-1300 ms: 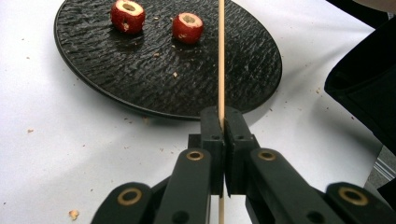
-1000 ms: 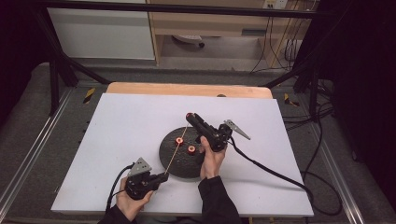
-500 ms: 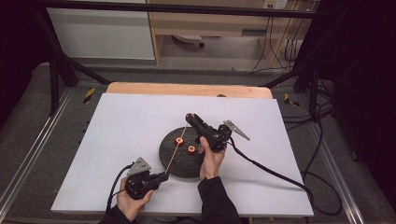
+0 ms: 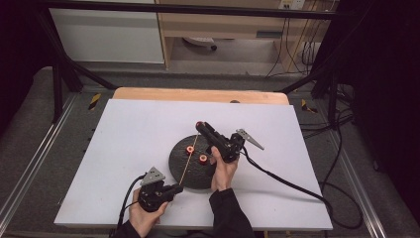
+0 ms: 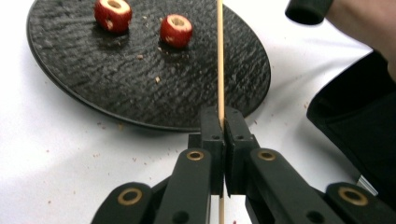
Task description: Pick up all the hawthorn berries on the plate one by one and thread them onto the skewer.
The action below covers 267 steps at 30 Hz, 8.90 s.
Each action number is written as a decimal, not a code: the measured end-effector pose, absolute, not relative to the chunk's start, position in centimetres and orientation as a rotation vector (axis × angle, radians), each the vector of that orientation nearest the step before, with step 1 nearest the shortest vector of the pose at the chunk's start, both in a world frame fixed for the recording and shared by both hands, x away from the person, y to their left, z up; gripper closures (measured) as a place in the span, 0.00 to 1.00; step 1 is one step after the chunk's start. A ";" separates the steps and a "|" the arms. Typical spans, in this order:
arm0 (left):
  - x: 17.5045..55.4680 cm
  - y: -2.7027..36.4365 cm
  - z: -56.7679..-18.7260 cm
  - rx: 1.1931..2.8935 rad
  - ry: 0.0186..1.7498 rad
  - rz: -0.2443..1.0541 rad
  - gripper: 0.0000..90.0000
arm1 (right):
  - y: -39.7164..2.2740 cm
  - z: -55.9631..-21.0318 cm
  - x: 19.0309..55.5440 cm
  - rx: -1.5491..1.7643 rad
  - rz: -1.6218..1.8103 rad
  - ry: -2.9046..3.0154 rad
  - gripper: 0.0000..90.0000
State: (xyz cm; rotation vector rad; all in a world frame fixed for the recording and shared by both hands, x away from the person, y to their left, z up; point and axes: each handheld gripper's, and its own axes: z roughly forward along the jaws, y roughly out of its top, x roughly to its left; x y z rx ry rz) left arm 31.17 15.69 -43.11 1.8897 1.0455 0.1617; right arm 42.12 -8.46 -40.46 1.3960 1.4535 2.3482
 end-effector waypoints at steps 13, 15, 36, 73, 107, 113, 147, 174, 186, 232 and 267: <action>31.3 14.6 -42.7 1.868 1.067 0.183 0.98 | -8.7 -40.2 41.5 1.383 2.336 1.456 0.70; 31.4 14.7 -42.8 1.874 1.077 0.182 0.98 | -8.8 -40.1 41.4 1.385 2.321 1.477 0.70; 30.5 15.2 -42.2 1.856 1.081 0.237 0.98 | -9.2 -41.3 42.0 1.422 2.276 1.467 0.71; 34.5 12.4 -40.0 1.754 1.119 0.260 0.98 | -8.1 -42.8 39.1 1.383 2.278 1.615 0.70; 32.2 20.6 -42.9 2.000 1.026 0.332 0.98 | -9.9 -40.3 40.6 1.196 1.475 2.322 0.22; 32.2 21.5 -43.2 2.032 1.015 0.346 0.98 | -9.0 -39.7 42.5 1.096 1.185 2.535 0.30; 32.4 22.0 -43.7 2.078 1.016 0.342 0.98 | -4.6 -40.9 48.0 1.053 0.649 2.906 0.67; 31.9 21.9 -43.4 2.055 1.004 0.371 0.98 | -8.2 -39.8 42.5 1.279 1.617 2.374 0.67; 31.4 21.8 -43.2 2.017 0.997 0.380 0.98 | -8.7 -41.5 40.7 1.423 1.977 2.001 0.68; 30.4 19.5 -43.3 1.975 0.974 0.339 0.98 | -8.2 -41.6 42.7 1.434 2.279 1.467 0.68; 30.4 18.7 -43.4 1.922 1.011 0.322 0.98 | -7.5 -42.0 42.0 1.414 2.275 1.533 0.68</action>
